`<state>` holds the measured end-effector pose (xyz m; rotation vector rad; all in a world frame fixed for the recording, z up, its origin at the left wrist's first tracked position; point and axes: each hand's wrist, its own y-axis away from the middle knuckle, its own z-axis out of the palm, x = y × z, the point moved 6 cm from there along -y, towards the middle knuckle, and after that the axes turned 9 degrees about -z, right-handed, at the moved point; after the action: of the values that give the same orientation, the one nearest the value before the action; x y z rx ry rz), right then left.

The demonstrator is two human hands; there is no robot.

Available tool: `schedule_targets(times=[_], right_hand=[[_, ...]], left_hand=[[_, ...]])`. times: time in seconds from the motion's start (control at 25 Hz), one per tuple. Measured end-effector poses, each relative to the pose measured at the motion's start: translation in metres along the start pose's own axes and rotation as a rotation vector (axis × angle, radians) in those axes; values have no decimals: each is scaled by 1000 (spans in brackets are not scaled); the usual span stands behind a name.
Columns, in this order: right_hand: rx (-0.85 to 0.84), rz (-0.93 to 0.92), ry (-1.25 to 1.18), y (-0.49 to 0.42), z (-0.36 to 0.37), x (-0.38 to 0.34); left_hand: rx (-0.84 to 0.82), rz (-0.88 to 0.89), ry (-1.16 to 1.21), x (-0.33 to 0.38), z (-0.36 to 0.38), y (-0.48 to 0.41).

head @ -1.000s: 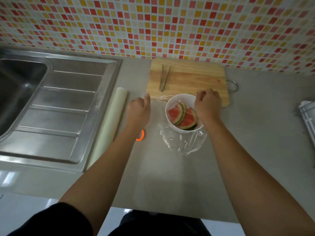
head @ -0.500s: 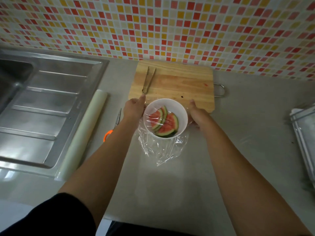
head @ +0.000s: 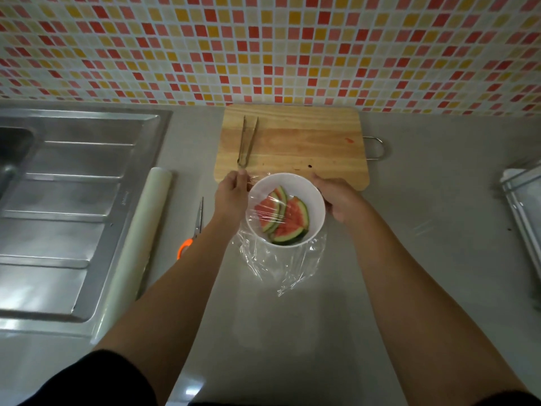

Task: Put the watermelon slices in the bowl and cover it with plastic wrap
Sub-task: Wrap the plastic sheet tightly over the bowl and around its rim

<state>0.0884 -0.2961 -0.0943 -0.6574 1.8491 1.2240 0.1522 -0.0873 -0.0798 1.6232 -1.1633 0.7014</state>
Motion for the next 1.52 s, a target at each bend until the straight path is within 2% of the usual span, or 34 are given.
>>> schedule_targets(times=[0.2, 0.36, 0.48, 0.68, 0.8, 0.96, 1.12, 1.4, 1.52], right_hand=[[108, -67, -167, 1, 1, -4], [101, 3, -263, 7, 2, 1], [82, -27, -208, 0, 5, -5], [265, -95, -145, -3, 3, 0], [338, -137, -166, -3, 0, 0], [315, -105, -178, -5, -3, 6], [309, -150, -124, -8, -4, 6], [338, -228, -35, -9, -6, 6], [355, -233, -10, -7, -6, 5]], left_hand=[[19, 17, 16, -2, -2, 0], [-12, -53, 66, -8, 0, 0], [-5, -114, 108, -12, -1, -4], [26, -132, 52, -17, -2, -7], [44, -147, 129, -20, -4, -4], [-161, -204, 444, -25, 0, 3], [-312, -76, 501, -20, 3, 6], [-445, -43, 301, -25, 2, 6], [-395, -17, 189, -26, -3, 11]])
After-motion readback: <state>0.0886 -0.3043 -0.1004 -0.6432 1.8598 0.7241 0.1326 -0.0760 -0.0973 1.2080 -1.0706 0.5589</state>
